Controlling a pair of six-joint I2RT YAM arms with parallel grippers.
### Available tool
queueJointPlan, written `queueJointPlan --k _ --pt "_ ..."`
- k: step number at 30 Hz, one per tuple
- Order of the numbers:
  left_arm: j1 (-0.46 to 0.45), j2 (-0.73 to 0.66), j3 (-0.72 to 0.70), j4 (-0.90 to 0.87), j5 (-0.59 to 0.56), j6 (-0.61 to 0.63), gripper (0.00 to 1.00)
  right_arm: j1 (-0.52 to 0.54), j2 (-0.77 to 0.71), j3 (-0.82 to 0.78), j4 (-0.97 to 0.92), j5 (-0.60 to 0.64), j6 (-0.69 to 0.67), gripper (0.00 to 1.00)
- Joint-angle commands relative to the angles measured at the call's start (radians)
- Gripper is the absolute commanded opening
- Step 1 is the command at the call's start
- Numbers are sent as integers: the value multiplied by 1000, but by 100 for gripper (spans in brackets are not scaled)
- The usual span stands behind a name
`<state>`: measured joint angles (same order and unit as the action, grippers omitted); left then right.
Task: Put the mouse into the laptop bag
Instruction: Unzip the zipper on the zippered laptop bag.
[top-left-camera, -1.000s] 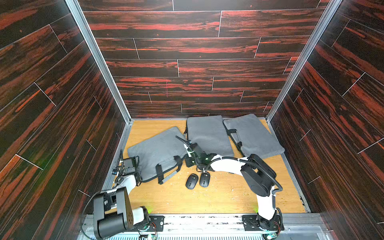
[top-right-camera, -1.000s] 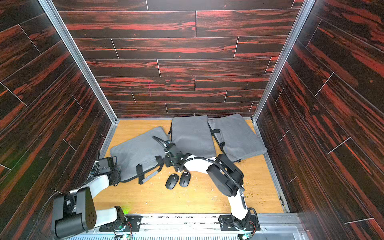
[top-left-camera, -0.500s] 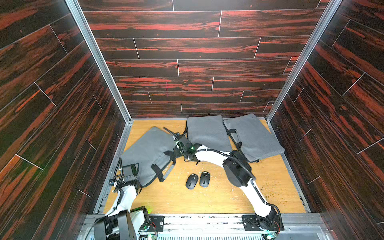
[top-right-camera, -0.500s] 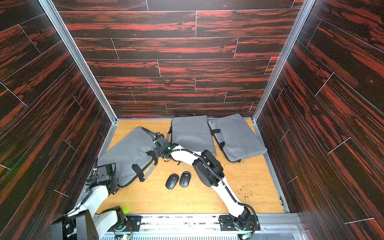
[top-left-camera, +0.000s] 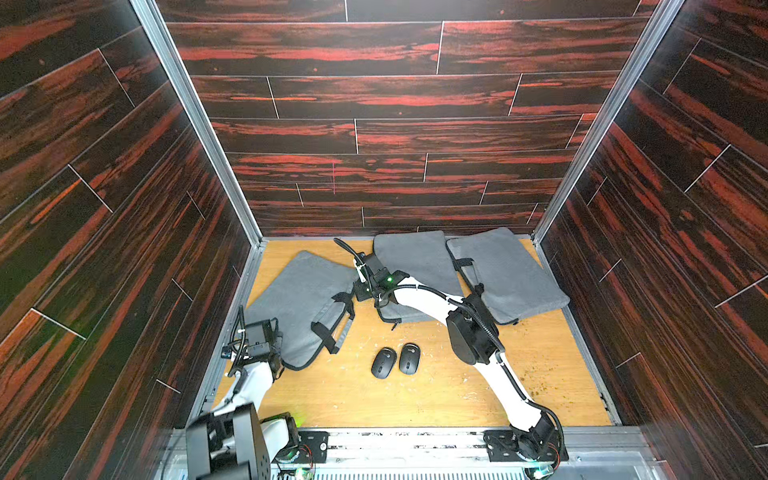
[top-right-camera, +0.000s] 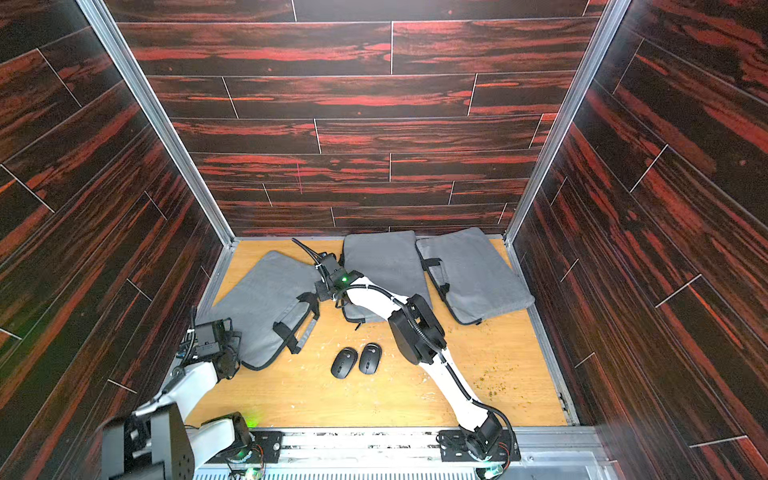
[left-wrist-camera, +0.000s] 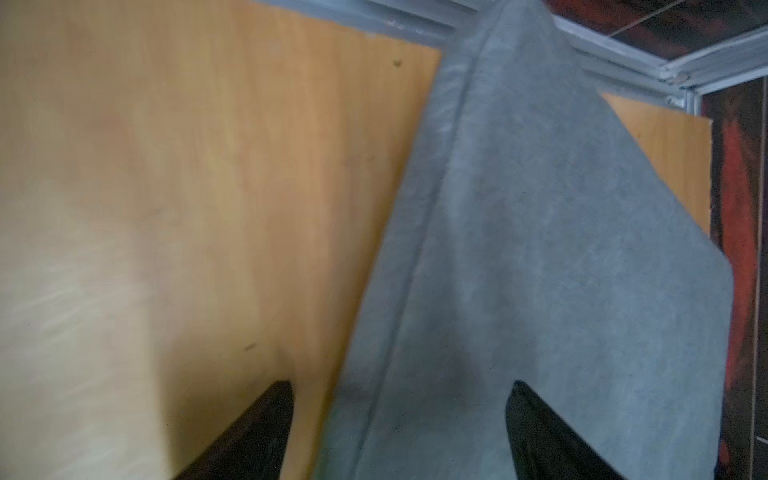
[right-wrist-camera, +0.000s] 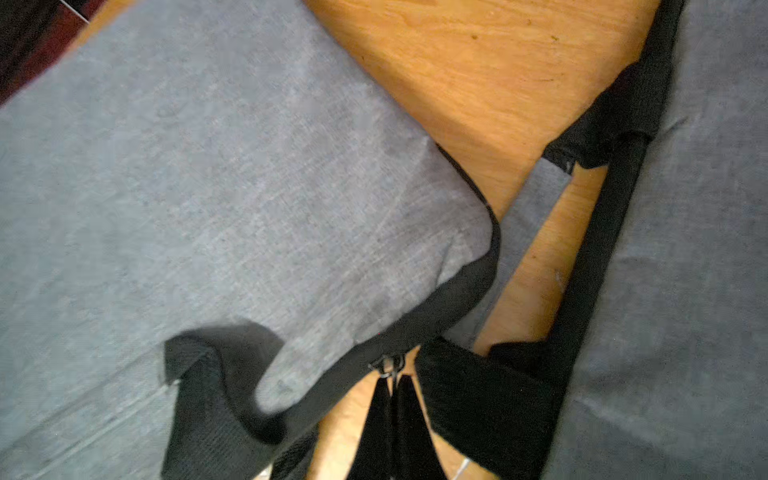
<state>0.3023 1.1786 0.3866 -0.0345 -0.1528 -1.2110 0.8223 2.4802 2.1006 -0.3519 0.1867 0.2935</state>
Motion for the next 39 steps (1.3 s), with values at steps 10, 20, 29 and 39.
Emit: queueJointPlan --k 10,20,29,39 --pt "-37 191 20 56 62 -13 13 7 -2 -118 68 -19 -50 0" --pt "-48 161 12 17 -3 -63 0 57 -165 -439 256 -52 -49 0" --pt "-80 95 -9 -18 -56 -107 0 194 -178 -438 264 -89 -64 0" --pt "-95 -36 -45 -97 -101 -132 0 238 -180 -441 268 -124 -23 0"
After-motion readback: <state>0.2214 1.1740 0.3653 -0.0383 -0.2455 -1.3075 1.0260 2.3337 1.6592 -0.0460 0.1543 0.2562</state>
